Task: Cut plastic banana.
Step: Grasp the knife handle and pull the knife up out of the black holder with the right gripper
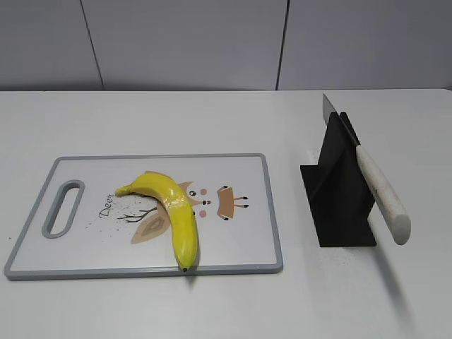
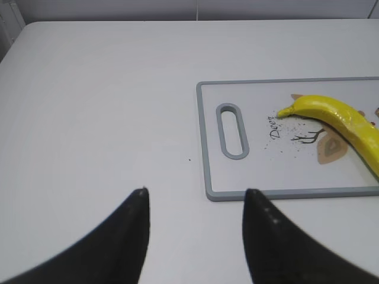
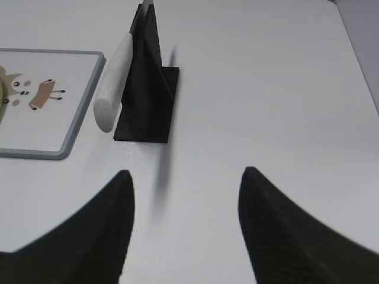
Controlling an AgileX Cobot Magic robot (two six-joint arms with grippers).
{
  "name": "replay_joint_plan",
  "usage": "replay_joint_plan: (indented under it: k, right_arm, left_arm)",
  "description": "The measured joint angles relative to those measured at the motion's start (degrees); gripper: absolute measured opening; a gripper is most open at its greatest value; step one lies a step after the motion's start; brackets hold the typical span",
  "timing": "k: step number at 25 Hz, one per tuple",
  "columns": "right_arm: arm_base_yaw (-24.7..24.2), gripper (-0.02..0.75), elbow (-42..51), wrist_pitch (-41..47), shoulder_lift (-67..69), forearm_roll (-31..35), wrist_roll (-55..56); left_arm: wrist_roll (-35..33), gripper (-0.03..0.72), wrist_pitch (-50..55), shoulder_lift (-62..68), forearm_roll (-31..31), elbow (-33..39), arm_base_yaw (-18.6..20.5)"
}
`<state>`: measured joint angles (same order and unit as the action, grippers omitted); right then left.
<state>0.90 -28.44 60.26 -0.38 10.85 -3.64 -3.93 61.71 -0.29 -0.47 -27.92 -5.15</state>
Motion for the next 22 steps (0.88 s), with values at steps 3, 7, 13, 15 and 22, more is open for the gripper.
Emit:
replay_joint_plan:
  k: [3, 7, 13, 15, 22]
  right_arm:
    - [0.00, 0.454, 0.00, 0.00, 0.00, 0.00, 0.02]
    - [0.00, 0.454, 0.00, 0.00, 0.00, 0.00, 0.02]
    - [0.00, 0.454, 0.00, 0.00, 0.00, 0.00, 0.02]
    - [0.00, 0.454, 0.00, 0.00, 0.00, 0.00, 0.02]
    - [0.00, 0.454, 0.00, 0.00, 0.00, 0.00, 0.02]
  left_arm:
    - [0.00, 0.492, 0.00, 0.00, 0.00, 0.00, 0.00]
    - [0.00, 0.492, 0.00, 0.00, 0.00, 0.00, 0.00]
    - [0.00, 0.492, 0.00, 0.00, 0.00, 0.00, 0.00]
    - [0.00, 0.492, 0.00, 0.00, 0.00, 0.00, 0.00]
    - [0.00, 0.491, 0.00, 0.00, 0.00, 0.00, 0.00]
